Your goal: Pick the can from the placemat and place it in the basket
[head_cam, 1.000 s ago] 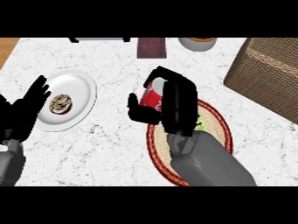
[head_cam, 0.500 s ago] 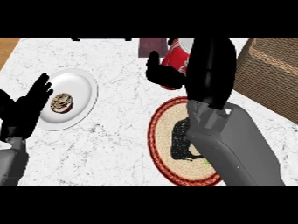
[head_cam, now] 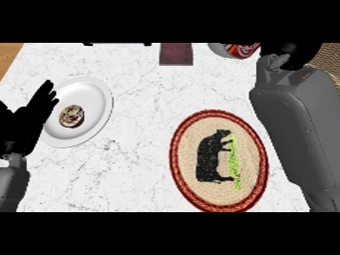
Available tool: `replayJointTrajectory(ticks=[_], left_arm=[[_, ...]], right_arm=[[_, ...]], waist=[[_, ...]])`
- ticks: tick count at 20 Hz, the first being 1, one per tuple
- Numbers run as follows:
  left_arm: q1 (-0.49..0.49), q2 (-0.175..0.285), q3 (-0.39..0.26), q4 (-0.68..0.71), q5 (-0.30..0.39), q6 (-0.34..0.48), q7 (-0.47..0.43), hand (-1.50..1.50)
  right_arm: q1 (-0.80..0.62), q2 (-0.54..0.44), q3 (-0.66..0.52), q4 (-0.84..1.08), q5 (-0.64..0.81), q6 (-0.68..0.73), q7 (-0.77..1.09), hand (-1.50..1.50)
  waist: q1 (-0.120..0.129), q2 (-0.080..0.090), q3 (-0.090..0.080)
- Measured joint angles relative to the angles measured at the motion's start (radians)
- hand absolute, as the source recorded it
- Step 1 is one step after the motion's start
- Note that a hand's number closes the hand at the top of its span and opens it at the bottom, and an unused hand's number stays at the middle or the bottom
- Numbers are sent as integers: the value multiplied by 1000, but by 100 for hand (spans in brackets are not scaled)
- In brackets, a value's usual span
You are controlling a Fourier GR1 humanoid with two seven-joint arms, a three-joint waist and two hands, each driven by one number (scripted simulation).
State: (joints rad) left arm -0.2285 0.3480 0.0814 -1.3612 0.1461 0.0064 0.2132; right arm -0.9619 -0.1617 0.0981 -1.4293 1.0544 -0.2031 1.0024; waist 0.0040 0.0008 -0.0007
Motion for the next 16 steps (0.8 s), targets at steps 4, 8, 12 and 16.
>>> replayJointTrajectory(ticks=[4,8,12,16], left_arm=[[18,-10,-1,-6,-5,-5,-12,0],[20,-20,2,-11,-8,-10,-6,0],[33,-21,9,-34,-9,-16,1,0],[26,-26,13,-37,-22,-13,12,0]], right_arm=[[13,-71,-67,49,2,3,-28,150],[46,-115,-120,90,-14,-16,-84,150],[101,-172,-181,139,-63,-46,-191,150],[151,-200,-222,165,-101,-79,-280,150]], waist=[[0,0,0],[0,0,0],[1,0,1],[0,0,1]])
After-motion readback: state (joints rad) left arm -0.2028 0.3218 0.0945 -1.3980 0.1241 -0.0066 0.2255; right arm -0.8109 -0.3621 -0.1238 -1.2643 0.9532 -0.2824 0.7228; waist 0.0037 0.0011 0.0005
